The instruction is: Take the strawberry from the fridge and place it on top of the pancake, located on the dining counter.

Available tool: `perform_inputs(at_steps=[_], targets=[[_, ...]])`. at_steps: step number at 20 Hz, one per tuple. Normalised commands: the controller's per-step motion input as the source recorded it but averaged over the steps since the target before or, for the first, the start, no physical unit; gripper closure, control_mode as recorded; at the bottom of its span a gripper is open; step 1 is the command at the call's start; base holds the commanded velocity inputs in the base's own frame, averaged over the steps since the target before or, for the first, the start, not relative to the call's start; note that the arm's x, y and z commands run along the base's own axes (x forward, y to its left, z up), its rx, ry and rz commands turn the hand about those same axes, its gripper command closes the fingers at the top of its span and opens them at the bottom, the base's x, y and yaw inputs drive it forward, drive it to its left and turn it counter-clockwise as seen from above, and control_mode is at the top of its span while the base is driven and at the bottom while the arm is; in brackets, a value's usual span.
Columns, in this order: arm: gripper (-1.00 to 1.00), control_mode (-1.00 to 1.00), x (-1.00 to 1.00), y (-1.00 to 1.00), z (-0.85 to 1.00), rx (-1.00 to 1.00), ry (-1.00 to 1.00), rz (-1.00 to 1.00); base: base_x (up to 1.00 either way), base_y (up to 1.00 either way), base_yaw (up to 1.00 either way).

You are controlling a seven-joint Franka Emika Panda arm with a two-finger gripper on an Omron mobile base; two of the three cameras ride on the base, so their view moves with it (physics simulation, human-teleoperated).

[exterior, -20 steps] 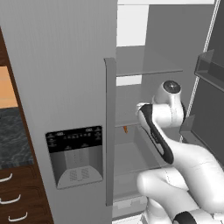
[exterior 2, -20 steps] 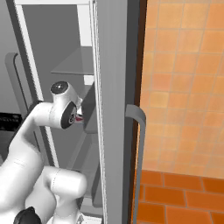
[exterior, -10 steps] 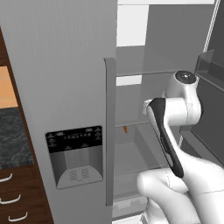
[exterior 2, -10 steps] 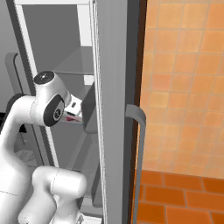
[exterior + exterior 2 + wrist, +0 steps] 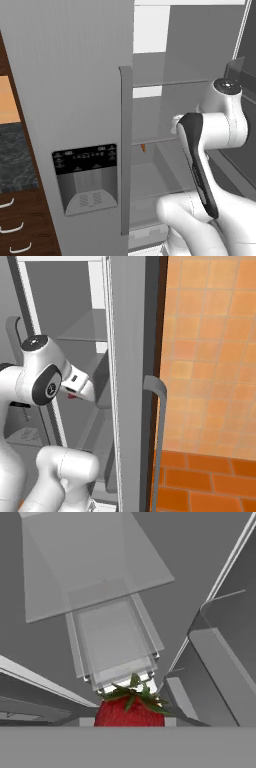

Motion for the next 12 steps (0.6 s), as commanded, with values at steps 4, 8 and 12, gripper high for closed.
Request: perform_inputs(at_steps=[4,8,12], targets=[[1.0,-1.0,-0.46,0.0,-0.06,0.0,-0.01,0.0,0.0,0.0,0.0],[1.0,-1.0,-0.71,0.0,0.0,0.0,-0.08,0.0,0.0,0.0,0.0],[1.0,1.0,0.0,0.0,0.0,0.0,0.0,0.0,-0.98,0.13,-0.02]])
